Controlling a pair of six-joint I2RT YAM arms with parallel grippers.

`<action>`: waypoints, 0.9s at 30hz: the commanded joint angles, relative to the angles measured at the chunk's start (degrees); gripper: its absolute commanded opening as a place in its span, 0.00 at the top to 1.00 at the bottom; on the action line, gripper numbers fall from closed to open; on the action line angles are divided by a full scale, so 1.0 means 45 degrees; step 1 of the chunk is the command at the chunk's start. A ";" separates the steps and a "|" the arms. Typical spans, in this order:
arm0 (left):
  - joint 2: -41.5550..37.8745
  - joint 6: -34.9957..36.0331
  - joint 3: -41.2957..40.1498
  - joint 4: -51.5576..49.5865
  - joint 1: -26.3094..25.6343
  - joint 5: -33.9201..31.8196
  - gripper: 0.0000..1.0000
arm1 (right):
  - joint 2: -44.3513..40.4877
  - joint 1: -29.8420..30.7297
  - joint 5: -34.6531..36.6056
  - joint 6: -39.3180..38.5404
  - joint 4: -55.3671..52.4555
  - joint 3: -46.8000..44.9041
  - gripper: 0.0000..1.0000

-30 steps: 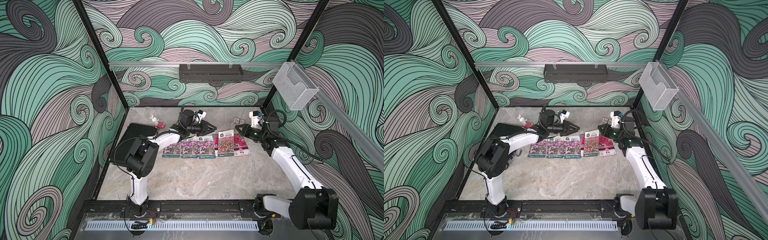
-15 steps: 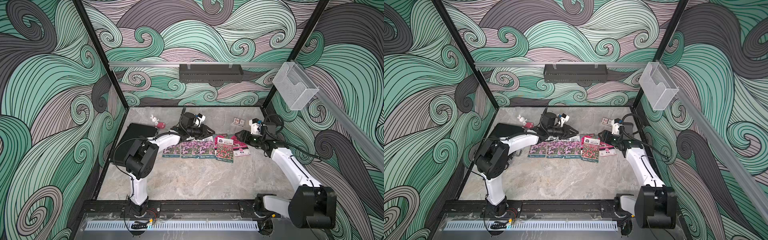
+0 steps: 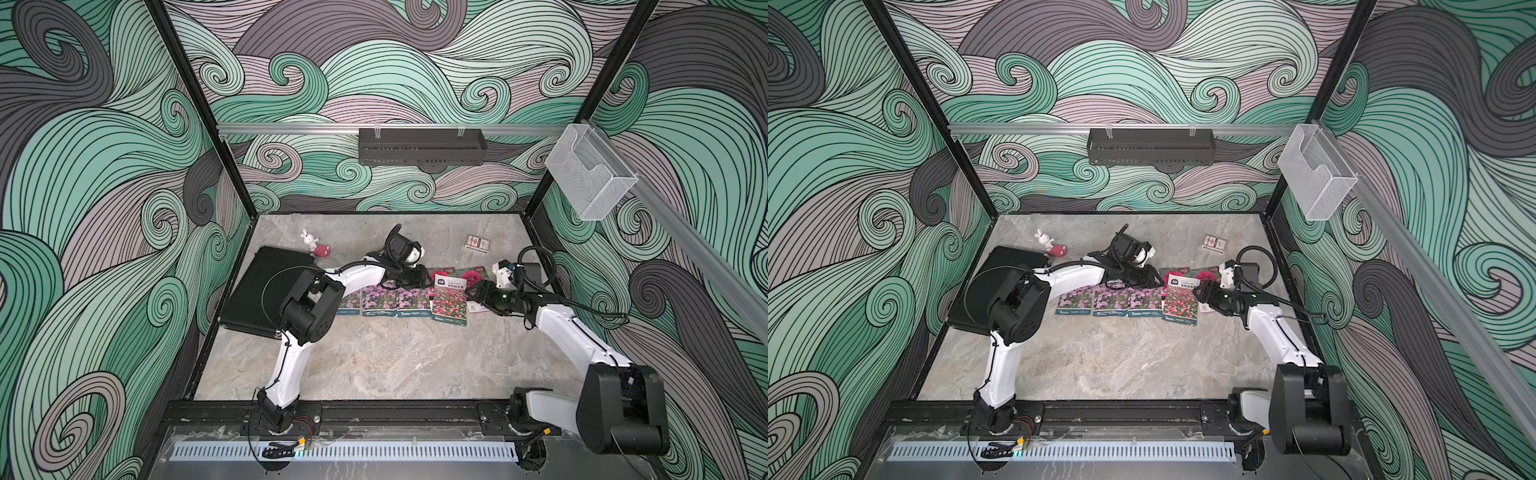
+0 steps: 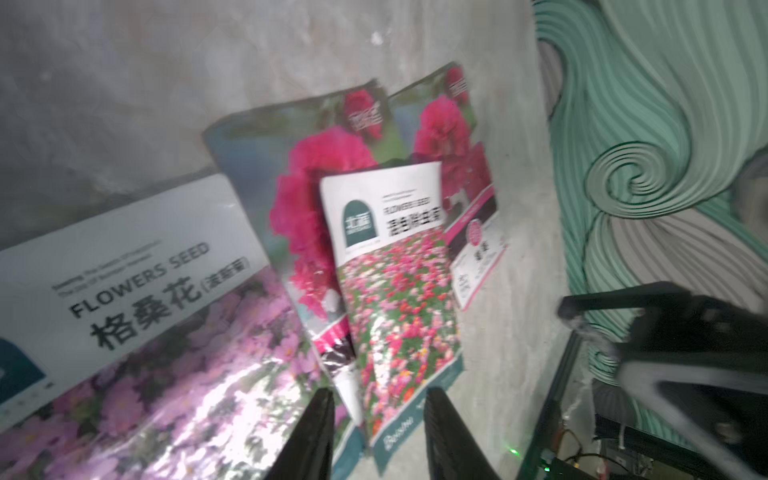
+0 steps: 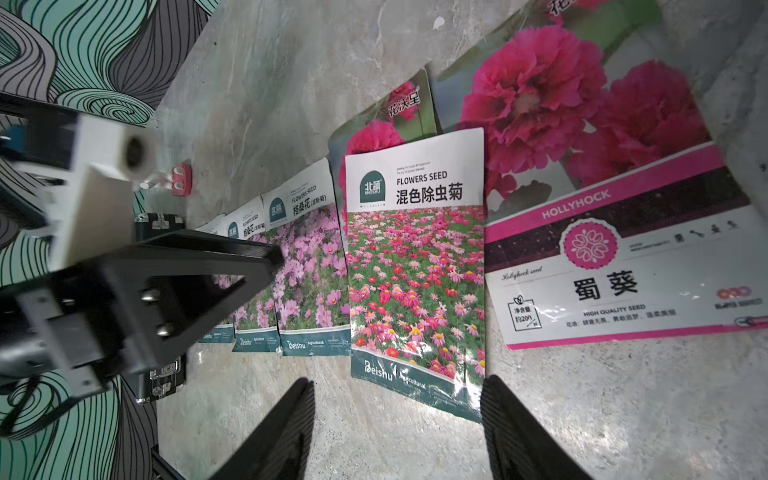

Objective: Arrange the seed packets in a row
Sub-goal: Pick up the seed packet from the center of the board.

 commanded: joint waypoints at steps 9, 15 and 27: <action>0.0949 0.0814 0.1021 -0.0042 -0.0323 -0.0612 0.62 | 0.1244 -0.0008 -0.0591 0.0202 0.1458 -0.0300 0.34; 0.1214 0.0855 0.1473 -0.0213 -0.0551 -0.0695 0.62 | 0.1434 0.0007 -0.0680 0.0183 0.1572 -0.0211 0.34; 0.1494 0.0850 0.1733 -0.0106 -0.1027 -0.0992 0.62 | 0.1131 -0.0003 -0.0750 0.0182 0.1658 -0.0261 0.34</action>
